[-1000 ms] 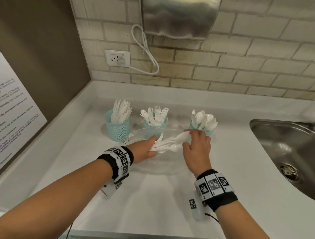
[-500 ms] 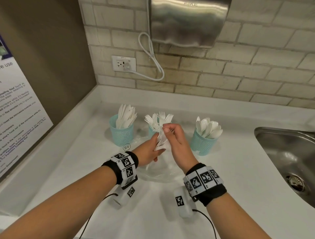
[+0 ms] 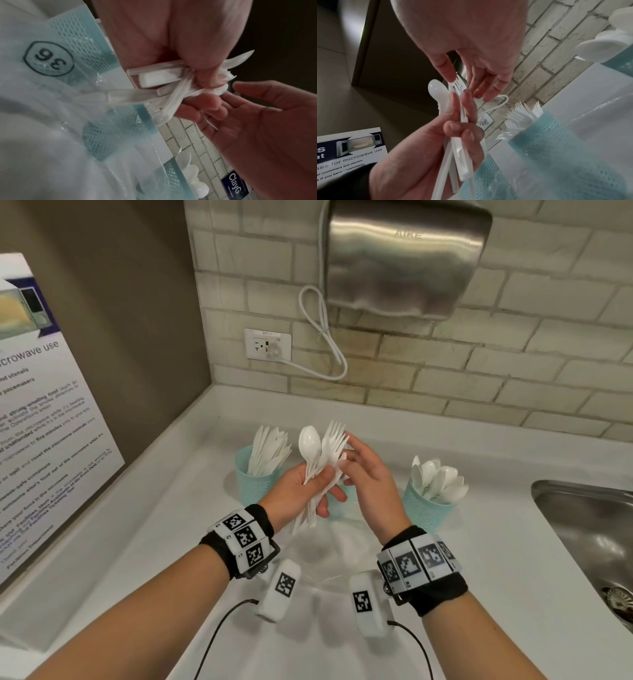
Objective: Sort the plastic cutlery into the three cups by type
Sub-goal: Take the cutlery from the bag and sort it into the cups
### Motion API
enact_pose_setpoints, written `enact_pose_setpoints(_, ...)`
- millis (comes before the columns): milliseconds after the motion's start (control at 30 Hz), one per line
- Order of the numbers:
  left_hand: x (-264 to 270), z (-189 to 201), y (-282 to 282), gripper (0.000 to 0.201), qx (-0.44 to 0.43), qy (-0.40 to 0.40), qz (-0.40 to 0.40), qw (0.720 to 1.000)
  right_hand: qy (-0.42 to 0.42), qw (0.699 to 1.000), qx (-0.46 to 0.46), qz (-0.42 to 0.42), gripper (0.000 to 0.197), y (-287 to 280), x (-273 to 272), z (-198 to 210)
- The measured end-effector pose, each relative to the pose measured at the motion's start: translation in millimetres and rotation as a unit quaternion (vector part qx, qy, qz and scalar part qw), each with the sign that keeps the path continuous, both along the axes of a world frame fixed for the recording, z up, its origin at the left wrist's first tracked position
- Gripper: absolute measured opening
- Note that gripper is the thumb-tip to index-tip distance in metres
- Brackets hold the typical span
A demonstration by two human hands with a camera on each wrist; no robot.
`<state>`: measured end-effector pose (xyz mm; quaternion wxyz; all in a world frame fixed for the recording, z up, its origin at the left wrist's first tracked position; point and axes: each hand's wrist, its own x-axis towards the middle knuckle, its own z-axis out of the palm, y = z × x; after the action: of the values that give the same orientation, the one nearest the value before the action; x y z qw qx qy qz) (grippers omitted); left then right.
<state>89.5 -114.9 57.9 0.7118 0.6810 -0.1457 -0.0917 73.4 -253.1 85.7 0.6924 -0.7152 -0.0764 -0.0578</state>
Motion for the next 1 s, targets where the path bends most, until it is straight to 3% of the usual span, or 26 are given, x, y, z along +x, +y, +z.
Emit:
enact_pose_setpoints(100,2,4,2,0.039,-0.011,-0.002,-0.005,1.0,-0.003,1.0,-0.014,-0.006,0.037,4,5,4)
enact_pose_setpoints(367,3,13,18,0.022,-0.034,0.009,0.04,0.999,-0.045,0.995,-0.071,-0.062,0.005,19,19,6)
enact_pose_setpoints(433,4,13,29,0.022,-0.052,0.019,0.076,0.996,-0.082,0.988,-0.092,-0.097,0.005,22,27,18)
enact_pose_setpoints(567,6,10,65,0.019,-0.058,0.005,0.184,0.981,-0.13,0.98,0.006,-0.148,0.015,28,39,51)
enact_pose_setpoints(633,6,10,80,0.017,-0.044,-0.016,0.22,0.974,-0.149,0.978,0.008,-0.143,0.012,40,44,59)
enact_pose_setpoints(733,5,11,90,0.016,-0.034,-0.033,0.253,0.966,-0.141,0.981,-0.066,-0.117,0.003,68,57,48)
enact_pose_setpoints(833,4,12,91,0.016,-0.029,-0.036,0.262,0.964,-0.11,0.97,-0.204,-0.08,0.007,89,70,22)
enact_pose_setpoints(933,1,11,91,0.008,-0.021,-0.037,0.259,0.965,-0.11,0.895,-0.429,-0.045,0.023,97,79,-4)
enact_pose_setpoints(1000,1,11,90,0.006,-0.02,-0.034,0.257,0.966,-0.1,0.858,-0.504,-0.019,0.029,98,78,-8)
